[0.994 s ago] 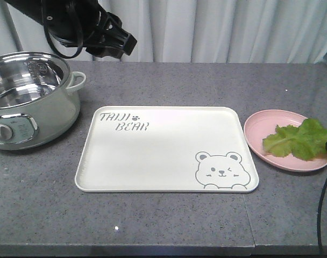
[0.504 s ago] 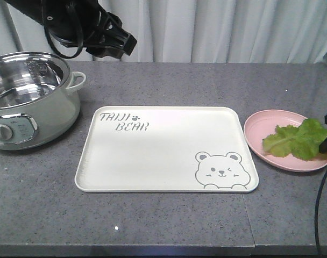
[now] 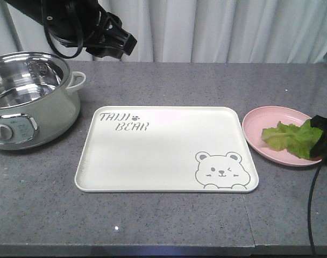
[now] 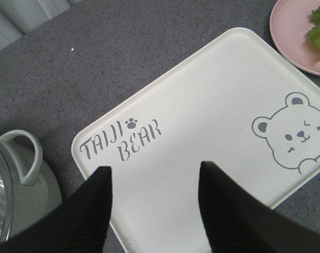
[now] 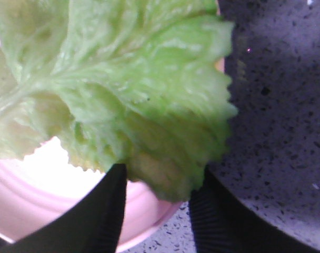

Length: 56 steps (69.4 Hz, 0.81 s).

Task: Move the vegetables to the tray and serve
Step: 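Grasp the rim of the pink plate with the right gripper, then lift the pink plate and carry it onto the tray with the right gripper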

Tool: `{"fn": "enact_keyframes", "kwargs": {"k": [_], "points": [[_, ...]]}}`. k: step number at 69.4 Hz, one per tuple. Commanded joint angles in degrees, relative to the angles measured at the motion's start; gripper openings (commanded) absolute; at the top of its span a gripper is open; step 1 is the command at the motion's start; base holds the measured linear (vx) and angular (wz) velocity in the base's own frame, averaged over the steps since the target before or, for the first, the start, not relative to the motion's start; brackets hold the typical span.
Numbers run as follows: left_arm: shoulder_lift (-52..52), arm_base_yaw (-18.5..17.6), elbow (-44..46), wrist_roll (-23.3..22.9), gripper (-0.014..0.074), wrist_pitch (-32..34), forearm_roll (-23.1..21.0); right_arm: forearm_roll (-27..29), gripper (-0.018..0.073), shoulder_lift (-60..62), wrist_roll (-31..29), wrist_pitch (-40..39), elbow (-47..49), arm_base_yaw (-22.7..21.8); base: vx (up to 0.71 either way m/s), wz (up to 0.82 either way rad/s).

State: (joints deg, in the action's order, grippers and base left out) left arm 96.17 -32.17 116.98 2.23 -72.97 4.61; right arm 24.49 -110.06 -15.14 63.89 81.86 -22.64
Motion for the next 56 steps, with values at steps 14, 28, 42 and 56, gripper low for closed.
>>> {"fn": "enact_keyframes", "kwargs": {"k": [14,28,42,56], "points": [[-2.25,-0.18,1.55,-0.56,0.0356,1.37,-0.02,-0.21,-0.0013,2.72,-0.39,0.1,1.52,-0.03,0.0,0.0],[-2.25,-0.18,1.55,-0.56,0.0356,1.37,-0.02,2.34,-0.0008,2.98,-1.75,0.07,1.77,-0.2,0.0,0.0],[-2.25,-0.18,1.55,-0.56,0.0356,1.37,-0.02,3.4,-0.0005,4.15,-2.7,-0.49,2.09,-0.33,0.0,0.0],[-2.25,-0.18,1.55,-0.56,0.0356,1.37,-0.02,3.27,-0.0005,4.62,-2.46,2.99,8.29,-0.33,0.0,0.0]]}}
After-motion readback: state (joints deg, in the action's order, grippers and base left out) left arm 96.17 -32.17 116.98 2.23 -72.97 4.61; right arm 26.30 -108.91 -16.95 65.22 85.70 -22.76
